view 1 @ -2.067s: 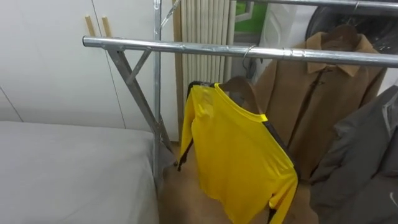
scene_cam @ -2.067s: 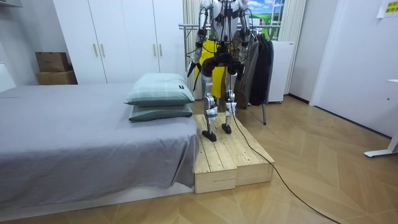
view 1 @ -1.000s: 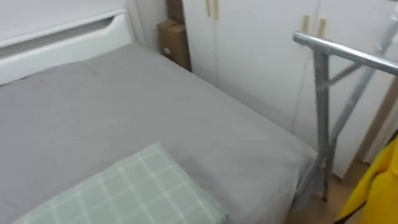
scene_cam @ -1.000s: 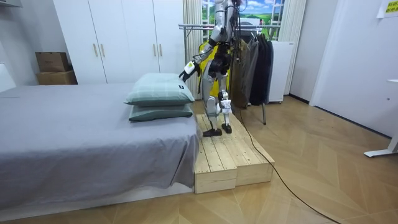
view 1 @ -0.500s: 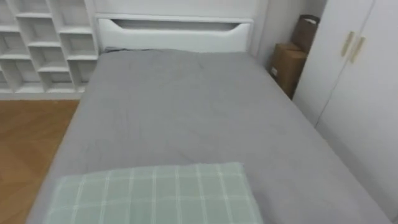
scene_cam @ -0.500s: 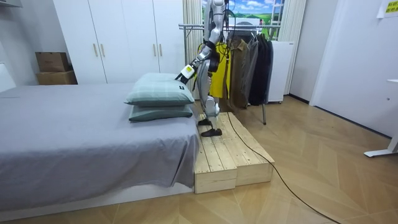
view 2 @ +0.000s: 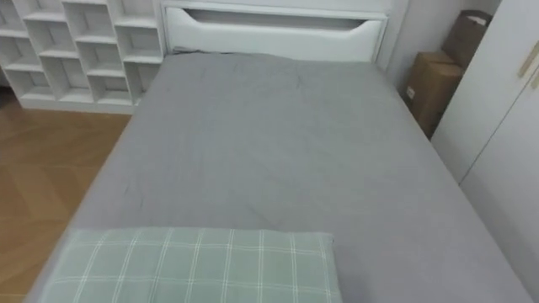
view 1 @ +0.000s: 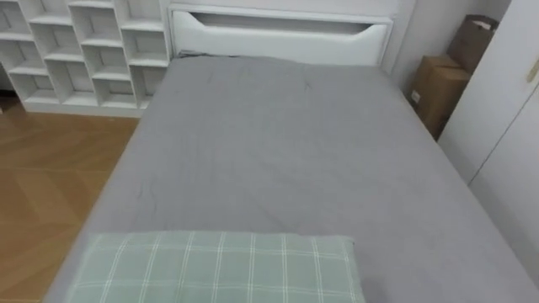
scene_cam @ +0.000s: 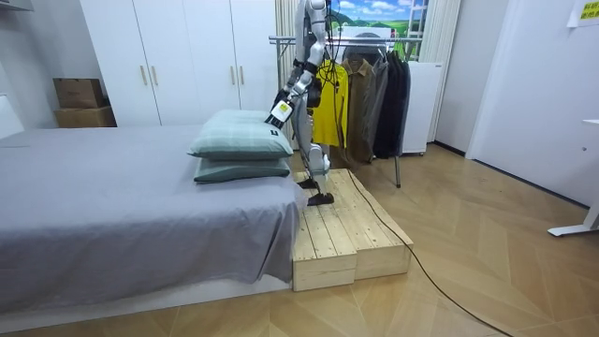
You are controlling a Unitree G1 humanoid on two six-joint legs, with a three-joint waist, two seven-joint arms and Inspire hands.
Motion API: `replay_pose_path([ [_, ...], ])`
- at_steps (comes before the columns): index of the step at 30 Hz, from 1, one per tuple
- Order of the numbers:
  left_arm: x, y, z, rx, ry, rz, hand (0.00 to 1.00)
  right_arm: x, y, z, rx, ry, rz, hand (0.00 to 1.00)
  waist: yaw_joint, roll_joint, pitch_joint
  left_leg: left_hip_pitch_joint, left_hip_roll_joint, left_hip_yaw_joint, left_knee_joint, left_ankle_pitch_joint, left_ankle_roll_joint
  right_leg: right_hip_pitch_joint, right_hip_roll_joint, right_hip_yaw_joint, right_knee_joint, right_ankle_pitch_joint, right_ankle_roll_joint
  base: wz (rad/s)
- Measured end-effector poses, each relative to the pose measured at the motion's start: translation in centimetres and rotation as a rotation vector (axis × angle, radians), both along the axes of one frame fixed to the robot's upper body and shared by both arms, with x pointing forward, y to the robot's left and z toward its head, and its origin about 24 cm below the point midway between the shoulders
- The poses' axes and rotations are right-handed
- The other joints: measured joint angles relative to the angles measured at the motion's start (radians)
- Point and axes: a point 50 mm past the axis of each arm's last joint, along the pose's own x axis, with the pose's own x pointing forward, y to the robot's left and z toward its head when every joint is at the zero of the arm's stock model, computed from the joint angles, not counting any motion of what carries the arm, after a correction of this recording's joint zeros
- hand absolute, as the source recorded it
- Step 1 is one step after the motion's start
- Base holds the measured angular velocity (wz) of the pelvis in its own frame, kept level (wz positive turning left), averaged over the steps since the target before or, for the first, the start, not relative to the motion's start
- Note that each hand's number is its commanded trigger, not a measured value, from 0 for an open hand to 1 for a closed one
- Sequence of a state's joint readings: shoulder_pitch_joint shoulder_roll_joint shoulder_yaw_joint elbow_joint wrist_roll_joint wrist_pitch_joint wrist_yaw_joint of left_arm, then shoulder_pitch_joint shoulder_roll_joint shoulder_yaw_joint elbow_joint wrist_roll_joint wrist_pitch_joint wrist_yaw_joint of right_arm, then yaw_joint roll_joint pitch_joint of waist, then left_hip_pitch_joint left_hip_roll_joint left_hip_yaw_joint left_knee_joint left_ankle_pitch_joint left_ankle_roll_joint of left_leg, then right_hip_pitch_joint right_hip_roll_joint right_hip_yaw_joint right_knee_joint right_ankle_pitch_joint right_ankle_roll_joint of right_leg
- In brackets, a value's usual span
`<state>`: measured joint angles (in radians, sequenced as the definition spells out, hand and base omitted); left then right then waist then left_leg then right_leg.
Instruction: Hang clothes
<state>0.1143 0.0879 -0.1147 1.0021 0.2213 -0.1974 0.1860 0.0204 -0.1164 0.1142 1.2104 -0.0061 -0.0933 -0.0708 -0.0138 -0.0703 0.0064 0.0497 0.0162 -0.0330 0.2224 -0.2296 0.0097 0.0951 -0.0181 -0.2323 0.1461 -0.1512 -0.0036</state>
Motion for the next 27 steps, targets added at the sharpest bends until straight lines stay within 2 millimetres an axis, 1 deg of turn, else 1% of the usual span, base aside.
replay_pose_path([
  [1, -0.1, 0.1, 0.0, 0.000, 0.001, 0.007, 0.00, -0.4, 0.0, -0.1, 0.001, 0.010, -0.005, 0.00, -0.007, -0.003, -0.0017, -0.003, -0.001, -0.003, 0.001, -0.001, 0.000, 0.009, -0.001, -0.017, -0.008, 0.000, 0.000, 0.42],
  [3, -0.2, 0.3, 0.0, 0.001, 0.002, 0.022, 0.00, -0.6, -0.2, -0.1, 0.005, 0.020, -0.021, 0.00, -0.005, -0.002, -0.0019, -0.006, -0.001, -0.006, 0.003, -0.002, -0.001, 0.011, 0.000, -0.021, -0.012, -0.001, 0.001, 0.17],
  [5, -0.4, 0.5, 0.0, 0.001, 0.006, 0.040, 0.00, -0.9, -0.4, -0.2, 0.008, 0.029, -0.045, 0.00, -0.008, 0.000, -0.0023, -0.005, -0.004, -0.021, 0.008, -0.003, -0.003, 0.019, 0.001, -0.022, -0.014, -0.004, 0.002, 0.15],
  [7, -0.9, 0.7, -0.2, 0.001, 0.019, 0.056, 0.00, -2.1, -0.8, -0.4, 0.005, 0.063, -0.080, 0.00, -0.007, 0.004, -0.0033, 0.003, -0.009, -0.037, 0.012, -0.003, -0.003, 0.037, -0.002, -0.037, -0.015, -0.011, 0.002, 0.26],
  [8, -1.2, 0.8, -0.2, -0.003, 0.024, 0.072, 0.00, -2.4, -0.8, -0.4, 0.005, 0.069, -0.092, 0.00, -0.005, 0.005, -0.0029, 0.007, -0.010, -0.037, 0.009, -0.003, -0.003, 0.040, -0.002, -0.039, -0.015, -0.012, 0.002, 0.12],
  [10, -3.0, 1.8, -0.5, 0.009, 0.066, 0.152, 0.00, -3.5, -1.1, -0.6, 0.011, 0.095, -0.145, 0.00, -0.005, 0.014, -0.0068, 0.020, -0.009, -0.037, -0.002, -0.003, -0.003, 0.047, -0.001, -0.034, -0.015, -0.015, 0.002, -0.02],
  [11, -3.5, 2.2, -0.6, 0.020, 0.083, 0.173, 0.00, -3.8, -1.1, -0.6, 0.011, 0.102, -0.154, 0.00, -0.005, 0.016, -0.0067, 0.020, -0.009, -0.037, -0.002, -0.003, -0.003, 0.047, 0.000, -0.030, -0.015, -0.015, 0.002, 0.00],
  [13, -5.8, 3.8, -0.9, 0.092, 0.175, 0.245, 0.00, -4.9, -1.4, -0.7, 0.007, 0.132, -0.190, 0.00, -0.006, 0.020, -0.0073, 0.020, -0.010, -0.039, -0.003, -0.002, -0.004, 0.046, 0.000, -0.029, -0.017, -0.015, 0.002, 0.00],
  [14, -6.2, 4.3, -0.9, 0.111, 0.195, 0.259, 0.00, -5.0, -1.5, -0.7, 0.007, 0.139, -0.197, 0.00, -0.007, 0.020, -0.0072, 0.020, -0.010, -0.039, -0.003, -0.002, -0.004, 0.046, 0.000, -0.029, -0.017, -0.015, 0.002, 0.00],
  [16, -8.7, 5.8, -1.1, 0.188, 0.295, 0.313, 0.00, -5.2, -1.6, -0.7, 0.007, 0.149, -0.207, 0.00, -0.007, 0.020, -0.0074, 0.020, -0.011, -0.039, -0.002, -0.002, -0.003, 0.047, -0.001, -0.030, -0.017, -0.015, 0.002, 0.00],
  [17, -9.2, 6.1, -1.0, 0.203, 0.316, 0.320, 0.00, -5.2, -1.6, -0.7, 0.006, 0.150, -0.206, 0.00, -0.008, 0.020, -0.0075, 0.020, -0.012, -0.039, -0.001, -0.002, -0.003, 0.047, -0.002, -0.030, -0.017, -0.015, 0.002, 0.00],
  [19, -11.3, 6.6, -1.1, 0.246, 0.398, 0.341, 0.00, -5.4, -1.6, -0.7, 0.011, 0.157, -0.217, 0.00, -0.007, 0.021, -0.0068, 0.020, -0.015, -0.039, 0.000, -0.003, -0.003, 0.047, -0.006, -0.032, -0.012, -0.015, 0.002, 0.04],
  [21, -12.2, 6.6, -1.1, 0.254, 0.447, 0.349, 0.00, -5.4, -1.6, -0.7, 0.017, 0.156, -0.220, 0.00, -0.006, 0.021, -0.0064, 0.019, -0.016, -0.039, -0.001, -0.004, -0.001, 0.047, -0.009, -0.035, -0.012, -0.015, 0.003, 0.06],
  [22, -12.6, 6.6, -1.2, 0.255, 0.470, 0.353, 0.00, -5.3, -1.6, -0.7, 0.020, 0.156, -0.219, 0.00, -0.007, 0.021, -0.0063, 0.018, -0.016, -0.039, -0.001, -0.004, 0.000, 0.047, -0.010, -0.038, -0.012, -0.015, 0.003, 0.07],
  [25, -12.7, 6.4, -1.3, 0.254, 0.495, 0.355, 0.00, -5.3, -1.6, -0.7, 0.025, 0.156, -0.221, 0.00, -0.008, 0.025, -0.0065, 0.017, -0.016, -0.038, -0.001, -0.004, 0.000, 0.048, -0.010, -0.040, -0.011, -0.015, 0.003, 0.04],
  [27, -12.4, 6.2, -1.4, 0.250, 0.501, 0.352, 0.00, -5.3, -1.6, -0.7, 0.028, 0.154, -0.232, 0.00, -0.008, 0.029, -0.0064, 0.018, -0.016, -0.037, -0.001, -0.004, 0.000, 0.048, -0.008, -0.029, -0.011, -0.015, 0.003, 0.00],
])
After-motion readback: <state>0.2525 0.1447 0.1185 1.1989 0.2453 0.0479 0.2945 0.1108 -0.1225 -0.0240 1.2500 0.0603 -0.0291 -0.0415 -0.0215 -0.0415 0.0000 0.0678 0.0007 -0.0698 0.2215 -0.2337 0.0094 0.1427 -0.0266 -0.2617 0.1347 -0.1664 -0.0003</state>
